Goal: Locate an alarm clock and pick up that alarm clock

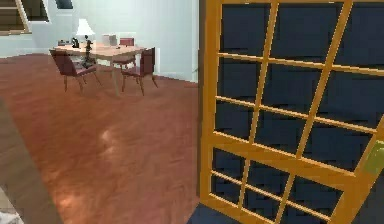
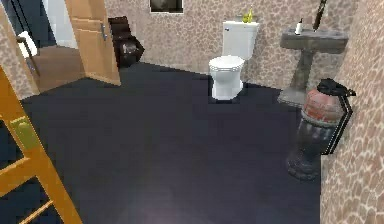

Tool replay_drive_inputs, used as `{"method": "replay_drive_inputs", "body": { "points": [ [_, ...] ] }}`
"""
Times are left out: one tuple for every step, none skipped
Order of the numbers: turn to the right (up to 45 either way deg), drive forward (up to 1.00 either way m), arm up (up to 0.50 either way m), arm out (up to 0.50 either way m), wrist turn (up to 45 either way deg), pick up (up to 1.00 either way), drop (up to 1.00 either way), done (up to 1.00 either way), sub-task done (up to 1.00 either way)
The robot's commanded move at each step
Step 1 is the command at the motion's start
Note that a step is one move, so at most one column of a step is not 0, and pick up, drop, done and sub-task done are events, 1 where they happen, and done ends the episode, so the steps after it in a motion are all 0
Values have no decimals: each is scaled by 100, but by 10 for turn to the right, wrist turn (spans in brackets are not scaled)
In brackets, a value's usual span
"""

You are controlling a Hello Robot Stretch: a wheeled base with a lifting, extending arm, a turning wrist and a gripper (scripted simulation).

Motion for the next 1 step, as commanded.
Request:
{"method": "replay_drive_inputs", "body": {
  "points": [
    [30, 0, 0, 0, 0, 0, 0, 0, 0]
  ]
}}
